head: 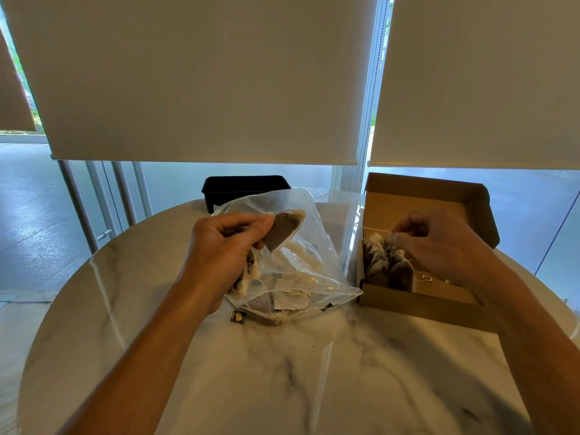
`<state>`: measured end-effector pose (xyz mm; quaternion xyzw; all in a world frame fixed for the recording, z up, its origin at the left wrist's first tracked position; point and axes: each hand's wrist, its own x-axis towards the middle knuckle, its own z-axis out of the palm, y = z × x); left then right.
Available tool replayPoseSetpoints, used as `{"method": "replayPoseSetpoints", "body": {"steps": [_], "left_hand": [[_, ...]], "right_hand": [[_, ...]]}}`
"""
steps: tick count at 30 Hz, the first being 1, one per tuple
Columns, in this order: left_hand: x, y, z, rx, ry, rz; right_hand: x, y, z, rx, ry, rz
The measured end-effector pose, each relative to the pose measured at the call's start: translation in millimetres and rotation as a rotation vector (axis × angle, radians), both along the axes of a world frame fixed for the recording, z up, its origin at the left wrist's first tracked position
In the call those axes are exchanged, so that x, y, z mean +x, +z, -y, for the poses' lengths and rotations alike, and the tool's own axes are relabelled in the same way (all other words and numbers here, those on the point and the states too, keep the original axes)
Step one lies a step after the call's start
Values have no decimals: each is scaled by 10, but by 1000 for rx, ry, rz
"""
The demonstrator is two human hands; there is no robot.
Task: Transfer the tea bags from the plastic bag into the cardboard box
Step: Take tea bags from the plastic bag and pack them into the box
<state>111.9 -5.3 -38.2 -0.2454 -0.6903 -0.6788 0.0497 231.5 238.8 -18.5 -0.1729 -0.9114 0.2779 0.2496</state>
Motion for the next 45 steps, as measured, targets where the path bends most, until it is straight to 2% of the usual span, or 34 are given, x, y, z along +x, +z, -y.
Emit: {"method": "replayPoseSetpoints", "body": {"steps": [2,5,9,11,23,29,35,45], "left_hand": [[6,-3,-8,-7,-3,5],[31,-23,-37,-32,-14,-2],[87,-49,-90,-82,-55,-36],[118,-51,-109,-109,-90,-40],[218,-108,-190,-206,-209,-111],[220,-89,-191,-216,-176,-107],[234,-89,-189,-229,-165,-119],[237,-86,-188,-242,-153,-123]], "right_hand": [[4,26,47,-68,21,-64],[25,87,196,-290,132,-181],[45,138,433,-484,318,-243],[36,140,518,-515,376,-255],[-61,62,579,-325,346,-178],[209,255,57,-163,23,-295],[262,105,-432,-81,-136,-171],[164,-42,-649,-62,-137,-20]]}}
